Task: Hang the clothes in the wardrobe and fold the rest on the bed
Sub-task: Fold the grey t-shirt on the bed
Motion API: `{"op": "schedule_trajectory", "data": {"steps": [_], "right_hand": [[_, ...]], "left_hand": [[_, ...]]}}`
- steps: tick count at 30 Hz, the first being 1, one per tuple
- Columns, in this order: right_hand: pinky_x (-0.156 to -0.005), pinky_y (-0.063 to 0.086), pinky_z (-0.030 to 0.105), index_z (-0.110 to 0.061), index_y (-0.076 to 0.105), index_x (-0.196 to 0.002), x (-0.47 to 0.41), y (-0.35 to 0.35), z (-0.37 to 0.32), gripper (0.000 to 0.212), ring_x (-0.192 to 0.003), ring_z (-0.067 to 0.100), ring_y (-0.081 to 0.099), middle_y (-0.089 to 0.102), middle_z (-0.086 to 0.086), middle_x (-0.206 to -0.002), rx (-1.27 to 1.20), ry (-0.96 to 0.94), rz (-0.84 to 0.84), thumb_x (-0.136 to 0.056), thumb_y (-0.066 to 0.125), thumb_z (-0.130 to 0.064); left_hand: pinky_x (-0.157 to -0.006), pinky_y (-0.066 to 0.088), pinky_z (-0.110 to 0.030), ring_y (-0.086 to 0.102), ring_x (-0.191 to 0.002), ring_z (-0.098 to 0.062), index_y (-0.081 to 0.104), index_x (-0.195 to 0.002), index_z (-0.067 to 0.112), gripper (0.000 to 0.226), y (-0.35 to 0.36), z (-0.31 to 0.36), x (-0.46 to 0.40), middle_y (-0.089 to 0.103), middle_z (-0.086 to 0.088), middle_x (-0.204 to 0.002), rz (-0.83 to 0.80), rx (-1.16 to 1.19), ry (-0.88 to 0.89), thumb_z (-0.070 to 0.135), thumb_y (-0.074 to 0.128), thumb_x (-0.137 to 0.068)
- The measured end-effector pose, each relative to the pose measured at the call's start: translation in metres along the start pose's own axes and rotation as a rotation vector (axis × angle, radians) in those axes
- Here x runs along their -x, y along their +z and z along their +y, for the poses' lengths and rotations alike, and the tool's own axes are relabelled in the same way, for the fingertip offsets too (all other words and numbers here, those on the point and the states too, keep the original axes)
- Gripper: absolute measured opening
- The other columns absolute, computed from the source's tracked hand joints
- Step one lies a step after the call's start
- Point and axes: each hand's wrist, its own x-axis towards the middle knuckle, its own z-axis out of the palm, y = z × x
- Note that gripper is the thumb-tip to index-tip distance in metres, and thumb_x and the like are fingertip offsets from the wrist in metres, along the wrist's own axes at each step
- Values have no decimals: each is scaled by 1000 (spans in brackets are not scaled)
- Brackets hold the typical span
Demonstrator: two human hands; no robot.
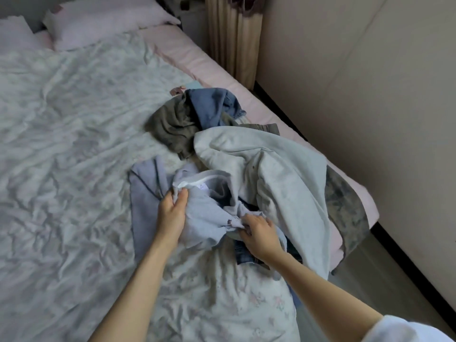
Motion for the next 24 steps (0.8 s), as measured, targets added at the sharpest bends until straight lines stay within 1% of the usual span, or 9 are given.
{"op": "schedule_trajectory", "data": {"steps": [3, 7, 10, 12, 14, 15, 17, 21, 24], "right_hand": [[-65, 31, 31, -9, 51, -78, 9, -12, -39, 18, -74, 24, 51, 57, 6, -74, -222, -25, -9, -90, 57, -21], [-55, 31, 23, -13, 44, -75, 24, -37, -88, 29, -64, 9, 43, 49, -3, -68, -454, -38, -39, -84, 70, -24], [-51, 41, 13, -13, 49, -82, 39, -54, -119, 24, -62, 2, 51, 54, -4, -73, -656, -47, -74, -83, 71, -21], [-50, 39, 12, -9, 48, -87, 46, -63, -133, 17, -63, 7, 51, 53, -2, -72, -571, -95, 47, -88, 64, -14], [-55, 36, 26, -6, 48, -89, 49, -70, -137, 10, -69, 18, 49, 53, 4, -73, -407, -108, 256, -91, 56, -11], [-57, 32, 30, -7, 47, -87, 50, -73, -138, 8, -69, 21, 48, 52, 3, -72, -385, -96, 350, -92, 53, -10], [-56, 27, 28, -14, 43, -81, 54, -77, -140, 13, -67, 19, 45, 48, -5, -69, -412, -80, 506, -93, 49, -11], [-59, 31, 28, -14, 51, -95, 66, -78, -155, 5, -72, 16, 49, 58, -4, -82, -459, -88, 631, -96, 46, -11], [-64, 34, 23, -15, 54, -100, 69, -79, -179, 12, -77, 8, 52, 59, -8, -88, -488, -147, 660, -95, 46, -7]], "left_hand": [[-76, 43, -33, 55, -83, -21, 55, -81, 17, 20, -43, 18, 8, 59, -5, -84, 171, -175, 109, 20, 45, -98], [-70, 40, -38, 53, -78, -29, 52, -86, 5, 25, -100, 24, 30, 56, -9, -80, 335, -344, 162, 25, 42, -99], [-79, 39, -35, 53, -91, -29, 54, -96, 1, 25, -135, 33, 46, 56, -15, -97, 422, -333, 186, 23, 41, -100], [-87, 38, -32, 53, -102, -30, 54, -94, 1, 22, -160, 42, 56, 54, -20, -110, 460, -295, 231, 20, 43, -99], [-90, 36, -28, 52, -109, -30, 57, -96, -2, 21, -182, 46, 64, 54, -20, -117, 481, -291, 290, 16, 45, -98], [-89, 36, -29, 53, -110, -31, 59, -101, -4, 23, -192, 47, 67, 56, -21, -117, 493, -306, 304, 15, 46, -98], [-82, 38, -33, 55, -105, -35, 60, -102, -2, 24, -210, 44, 73, 60, -22, -112, 519, -343, 318, 17, 47, -97], [-75, 41, -39, 57, -93, -39, 60, -98, 5, 25, -237, 40, 87, 64, -22, -100, 568, -394, 305, 25, 44, -98], [-66, 37, -34, 54, -79, -31, 58, -88, 9, 23, -247, 47, 96, 62, -10, -82, 525, -336, 350, 25, 44, -99]]}}
